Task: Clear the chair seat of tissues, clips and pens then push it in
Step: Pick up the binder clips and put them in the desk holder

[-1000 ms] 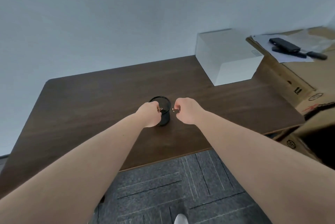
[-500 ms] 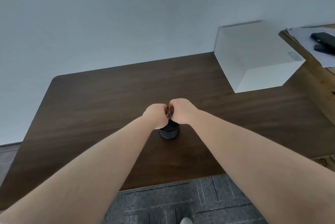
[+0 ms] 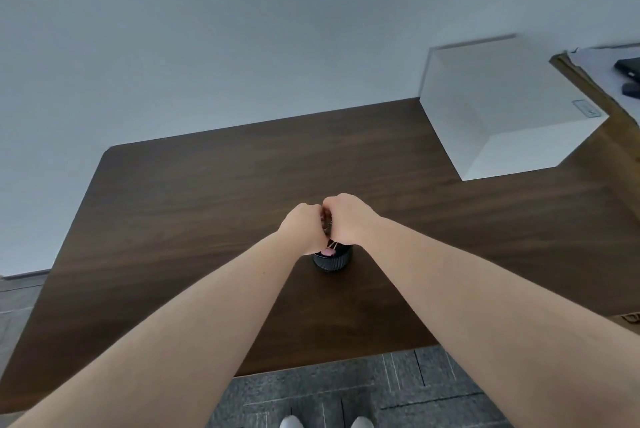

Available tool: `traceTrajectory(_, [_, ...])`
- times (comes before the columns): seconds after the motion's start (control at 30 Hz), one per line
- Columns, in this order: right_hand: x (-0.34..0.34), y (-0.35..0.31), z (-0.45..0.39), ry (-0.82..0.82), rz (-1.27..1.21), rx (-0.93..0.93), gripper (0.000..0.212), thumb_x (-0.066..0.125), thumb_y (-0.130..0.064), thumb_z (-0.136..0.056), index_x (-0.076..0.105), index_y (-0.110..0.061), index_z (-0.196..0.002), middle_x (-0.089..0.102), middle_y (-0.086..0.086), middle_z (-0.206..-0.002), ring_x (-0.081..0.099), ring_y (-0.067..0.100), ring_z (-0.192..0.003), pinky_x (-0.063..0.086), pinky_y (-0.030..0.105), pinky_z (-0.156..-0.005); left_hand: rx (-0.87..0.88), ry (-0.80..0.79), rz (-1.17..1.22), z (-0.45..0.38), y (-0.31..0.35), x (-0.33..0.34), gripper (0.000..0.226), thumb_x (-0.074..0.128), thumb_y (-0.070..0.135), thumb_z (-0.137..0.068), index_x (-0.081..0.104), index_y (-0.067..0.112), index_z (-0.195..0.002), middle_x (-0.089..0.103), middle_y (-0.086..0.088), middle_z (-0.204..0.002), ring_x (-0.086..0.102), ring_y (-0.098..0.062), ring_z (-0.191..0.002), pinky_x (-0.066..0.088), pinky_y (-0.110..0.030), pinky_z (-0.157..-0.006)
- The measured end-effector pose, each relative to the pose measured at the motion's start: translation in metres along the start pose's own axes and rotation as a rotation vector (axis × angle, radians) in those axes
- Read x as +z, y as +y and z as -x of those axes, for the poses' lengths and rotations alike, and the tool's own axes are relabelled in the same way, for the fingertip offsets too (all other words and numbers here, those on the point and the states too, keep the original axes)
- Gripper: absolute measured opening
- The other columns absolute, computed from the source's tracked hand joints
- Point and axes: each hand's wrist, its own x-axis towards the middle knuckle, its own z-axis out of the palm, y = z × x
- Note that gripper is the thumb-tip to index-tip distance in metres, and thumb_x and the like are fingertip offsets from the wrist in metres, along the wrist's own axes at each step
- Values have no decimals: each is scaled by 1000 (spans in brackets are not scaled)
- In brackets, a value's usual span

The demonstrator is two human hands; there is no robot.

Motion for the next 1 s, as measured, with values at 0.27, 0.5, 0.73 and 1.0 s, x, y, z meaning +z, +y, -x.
traceTrajectory(0.27, [-3, 6, -1, 0, -3, -19, 17, 62, -10, -80, 48, -15, -86, 44, 3, -89, 55, 28, -84, 45, 35, -66, 38, -45, 24, -4, -4, -7, 44, 74, 25, -76, 59, 9, -114, 63, -7, -115, 57, -26, -109, 48, -34, -84])
traceTrajectory(0.5, [-9, 7, 1, -12, -7, -23, 33, 70, -10, -78, 57, -11, -108, 53, 8, -105, 58, 27, -91, 53, 40, -79, 62, -39, 30, -6, -12, -13, 46, 72, 25, -76, 56, 14, -118, 60, -1, -119, 56, -23, -110, 49, -33, -86])
traceTrajectory(0.73, [-23, 8, 9, 30, 17, 21, 37, 66, -7, -82, 57, -13, -117, 49, 6, -109, 59, 29, -98, 53, 39, -80, 83, -70, -33, -3, -12, -32, 49, 70, 27, -78, 52, 18, -122, 58, -2, -124, 56, -25, -113, 50, -36, -87])
traceTrajectory(1.0, [-33, 27, 67, 153, -39, 254, 37, 61, -22, -91, 53, -20, -127, 46, 6, -129, 56, 29, -110, 51, 43, -91, 230, -81, -213, 5, 23, -57, 56, 66, 33, -81, 45, 21, -131, 50, -5, -131, 53, -28, -114, 49, -38, -88])
